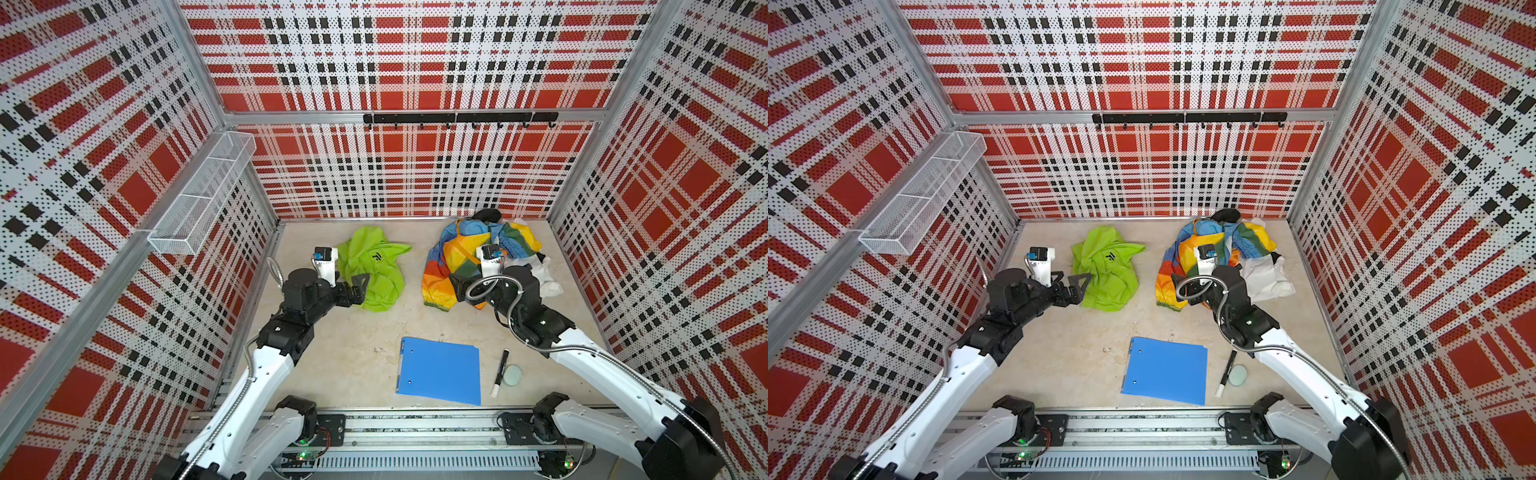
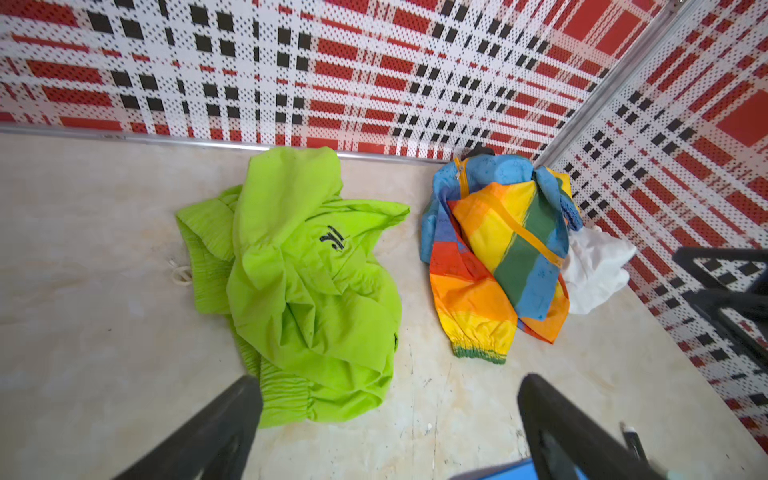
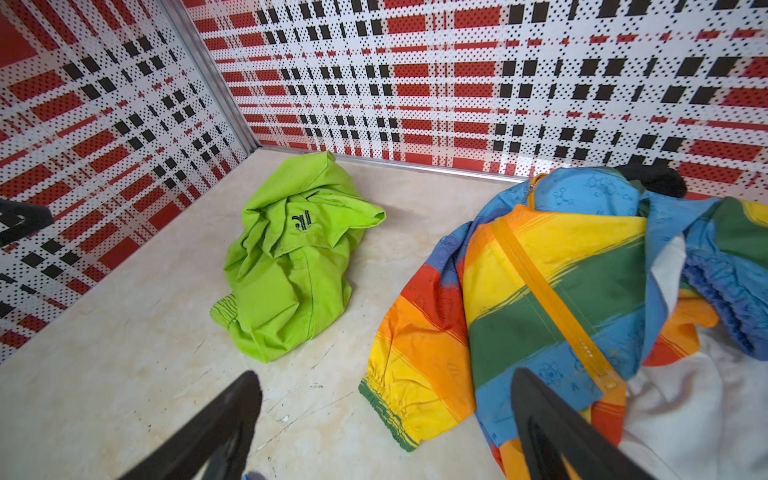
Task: Pick out a specific cloth from the pile
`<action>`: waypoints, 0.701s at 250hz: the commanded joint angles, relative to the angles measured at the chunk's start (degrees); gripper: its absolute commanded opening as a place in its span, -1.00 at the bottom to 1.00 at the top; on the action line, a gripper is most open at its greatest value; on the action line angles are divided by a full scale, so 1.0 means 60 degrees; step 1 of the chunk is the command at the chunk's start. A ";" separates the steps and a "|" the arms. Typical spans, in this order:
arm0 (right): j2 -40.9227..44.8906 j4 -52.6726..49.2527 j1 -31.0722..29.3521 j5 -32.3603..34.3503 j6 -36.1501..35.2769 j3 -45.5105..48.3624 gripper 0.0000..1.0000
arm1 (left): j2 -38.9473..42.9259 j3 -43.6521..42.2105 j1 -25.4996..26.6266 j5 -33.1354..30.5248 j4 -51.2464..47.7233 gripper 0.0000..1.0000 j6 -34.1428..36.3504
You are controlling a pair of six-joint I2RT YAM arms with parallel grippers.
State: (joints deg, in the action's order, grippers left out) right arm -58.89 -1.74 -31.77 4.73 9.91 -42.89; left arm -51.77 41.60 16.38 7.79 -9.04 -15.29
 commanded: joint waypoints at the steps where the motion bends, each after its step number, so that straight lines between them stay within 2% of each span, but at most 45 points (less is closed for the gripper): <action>1: 0.0593 0.0089 0.0034 0.0819 0.0135 0.0334 1.00 | -0.0196 -0.0568 0.0228 -0.1955 0.1515 0.98 -0.0309; 31: 0.1153 -0.0155 0.0082 0.1916 0.0252 0.0775 1.00 | -0.0517 -0.1015 0.0111 -0.2838 0.2383 0.98 0.0112; 58: 0.1639 -0.0216 0.0294 0.2469 0.0241 0.1214 1.00 | -0.0644 -0.1688 -0.0487 -0.3011 0.3169 0.98 0.0313; 61: 0.1698 -0.0202 0.0330 0.2477 0.0225 0.1271 1.00 | -0.0652 -0.1778 -0.0769 -0.3007 0.3258 0.98 0.0291; 93: 0.2089 -0.0001 0.0634 0.2666 -0.0111 0.1733 1.00 | -0.0511 -0.2722 -0.2163 -0.1988 0.4370 0.99 0.0059; 109: 0.2167 0.0162 0.0728 0.2959 -0.0341 0.1978 1.00 | -0.0418 -0.3143 -0.2566 -0.1681 0.5020 0.99 0.0243; 138: 0.2143 0.0373 0.1165 0.3118 -0.0467 0.2252 1.00 | -0.0706 -0.3388 -0.2614 -0.2234 0.5442 0.99 0.1184; 175: 0.2205 0.1306 0.2282 0.2280 -0.0731 0.2868 1.00 | -0.1739 -0.3879 -0.2542 -0.2390 0.7185 0.98 0.1847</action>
State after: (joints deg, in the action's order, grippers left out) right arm -46.50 -1.78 -22.33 20.69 8.01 -28.47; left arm -58.37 20.71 0.82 -5.30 21.32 -9.47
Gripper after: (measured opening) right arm 0.999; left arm 0.992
